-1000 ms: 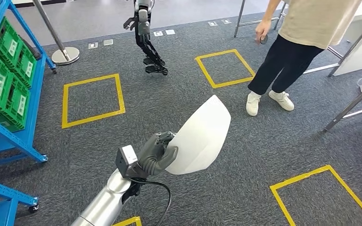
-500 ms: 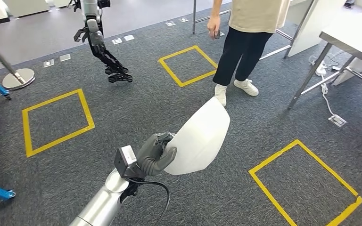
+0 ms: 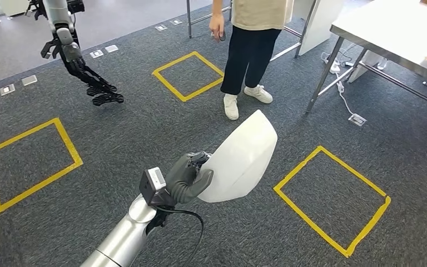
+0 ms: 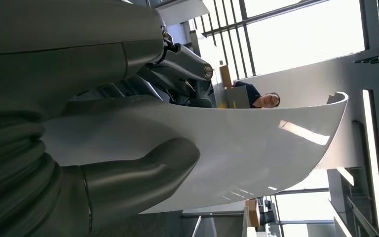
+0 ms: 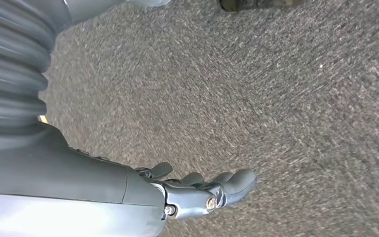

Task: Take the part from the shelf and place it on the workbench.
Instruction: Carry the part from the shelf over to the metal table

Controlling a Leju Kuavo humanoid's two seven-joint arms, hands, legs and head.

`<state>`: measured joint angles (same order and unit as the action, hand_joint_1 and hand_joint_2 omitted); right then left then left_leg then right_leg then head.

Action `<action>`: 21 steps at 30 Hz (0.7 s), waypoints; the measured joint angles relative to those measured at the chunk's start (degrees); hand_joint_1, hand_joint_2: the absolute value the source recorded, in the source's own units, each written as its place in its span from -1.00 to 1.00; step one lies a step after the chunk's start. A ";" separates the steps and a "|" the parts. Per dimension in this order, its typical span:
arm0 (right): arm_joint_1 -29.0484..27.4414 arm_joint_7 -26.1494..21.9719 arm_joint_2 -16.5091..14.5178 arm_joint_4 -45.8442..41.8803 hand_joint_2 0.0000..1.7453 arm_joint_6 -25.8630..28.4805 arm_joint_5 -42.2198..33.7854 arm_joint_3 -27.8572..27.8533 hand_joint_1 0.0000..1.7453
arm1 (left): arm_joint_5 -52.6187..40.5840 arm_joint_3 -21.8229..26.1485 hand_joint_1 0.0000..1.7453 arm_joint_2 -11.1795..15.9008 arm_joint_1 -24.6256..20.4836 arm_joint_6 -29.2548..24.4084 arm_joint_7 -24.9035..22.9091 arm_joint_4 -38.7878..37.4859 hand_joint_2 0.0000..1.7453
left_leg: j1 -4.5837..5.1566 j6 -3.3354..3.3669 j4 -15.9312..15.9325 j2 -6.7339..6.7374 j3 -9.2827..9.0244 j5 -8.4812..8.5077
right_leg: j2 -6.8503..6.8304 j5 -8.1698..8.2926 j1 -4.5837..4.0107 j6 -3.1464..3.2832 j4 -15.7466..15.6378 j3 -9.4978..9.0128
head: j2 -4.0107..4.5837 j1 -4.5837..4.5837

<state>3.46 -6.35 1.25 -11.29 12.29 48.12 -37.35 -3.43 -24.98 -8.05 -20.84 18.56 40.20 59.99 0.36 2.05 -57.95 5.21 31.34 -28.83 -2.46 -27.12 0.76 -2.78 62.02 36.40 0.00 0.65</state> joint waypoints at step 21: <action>-0.43 0.56 -0.13 0.01 1.00 -0.13 0.67 0.00 -1.00 | 0.01 0.00 1.00 0.04 0.62 0.17 0.00 1.05 1.00 | -0.38 -0.49 0.08 -7.94 0.35 0.84 | 9.60 2.03 0.38 0.44 -4.19 -0.83 | 0.00 -0.96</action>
<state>3.02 -5.80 1.12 -11.28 12.16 48.79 -37.35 -3.42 -24.98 -8.02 -20.22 18.73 40.20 61.05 -0.02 1.56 -57.87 -2.73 31.69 -27.99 7.15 -25.09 1.14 -2.34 57.83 35.57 0.00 -0.31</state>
